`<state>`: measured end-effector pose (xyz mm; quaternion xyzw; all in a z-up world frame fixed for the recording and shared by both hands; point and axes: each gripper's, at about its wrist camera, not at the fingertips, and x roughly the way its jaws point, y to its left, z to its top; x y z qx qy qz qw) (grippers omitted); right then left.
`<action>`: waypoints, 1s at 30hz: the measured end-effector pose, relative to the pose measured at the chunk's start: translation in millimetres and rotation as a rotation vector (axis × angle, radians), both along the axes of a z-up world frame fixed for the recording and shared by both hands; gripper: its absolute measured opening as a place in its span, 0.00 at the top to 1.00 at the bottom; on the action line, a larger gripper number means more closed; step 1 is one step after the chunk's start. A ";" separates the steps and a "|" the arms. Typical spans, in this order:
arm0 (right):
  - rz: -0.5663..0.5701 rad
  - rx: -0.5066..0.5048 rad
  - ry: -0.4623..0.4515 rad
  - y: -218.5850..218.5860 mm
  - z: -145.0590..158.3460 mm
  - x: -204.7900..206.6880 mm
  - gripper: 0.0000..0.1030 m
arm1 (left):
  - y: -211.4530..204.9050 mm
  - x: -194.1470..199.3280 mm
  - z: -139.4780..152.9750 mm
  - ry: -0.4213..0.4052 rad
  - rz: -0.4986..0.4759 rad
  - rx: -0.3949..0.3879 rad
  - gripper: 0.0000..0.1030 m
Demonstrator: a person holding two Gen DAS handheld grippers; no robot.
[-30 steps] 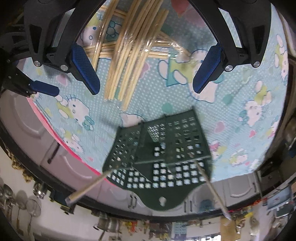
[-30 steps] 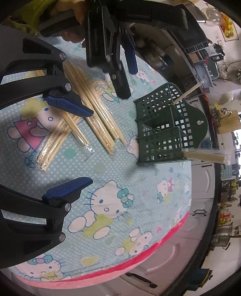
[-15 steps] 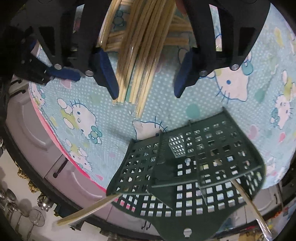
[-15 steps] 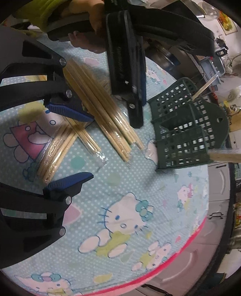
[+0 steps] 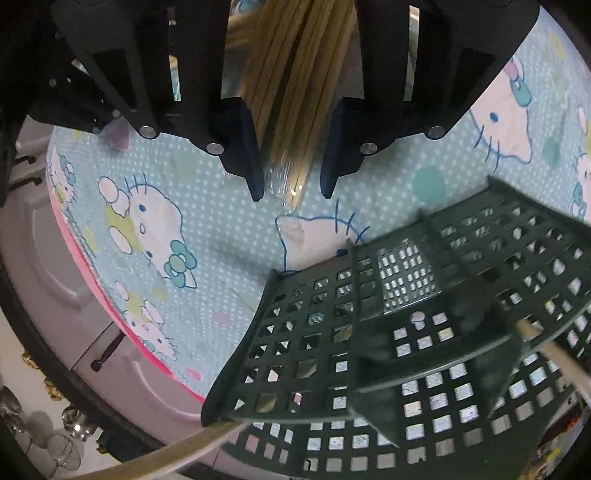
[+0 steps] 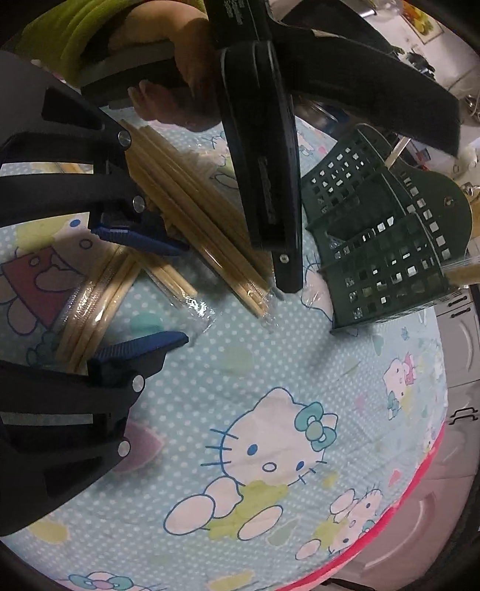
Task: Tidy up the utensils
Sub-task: 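Close the left gripper on a chopstick while the right gripper grasps another, then lift both held chopsticks and carry them above the green caddy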
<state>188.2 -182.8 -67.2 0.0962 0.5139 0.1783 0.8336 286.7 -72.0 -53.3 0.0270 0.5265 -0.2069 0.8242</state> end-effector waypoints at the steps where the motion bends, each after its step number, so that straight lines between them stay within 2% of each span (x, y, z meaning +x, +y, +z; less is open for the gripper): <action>1: -0.003 -0.003 0.003 0.0 0.2 1.3 0.64 | -1.2 1.8 -0.4 0.000 0.000 0.002 0.76; 12: -0.043 0.021 0.010 -10.4 0.6 9.9 0.90 | -13.4 19.9 -3.7 0.027 -0.003 0.027 0.86; 19: -0.054 0.044 -0.007 -18.8 7.2 11.5 0.92 | -4.5 32.6 -4.5 0.086 0.009 -0.026 0.93; 25: -0.059 0.061 -0.040 -27.7 17.7 12.6 0.92 | 16.6 33.4 7.0 0.096 0.047 -0.132 0.94; 30: -0.055 0.059 -0.071 -29.6 26.8 17.0 0.92 | 32.9 30.5 15.4 0.081 0.066 -0.177 0.94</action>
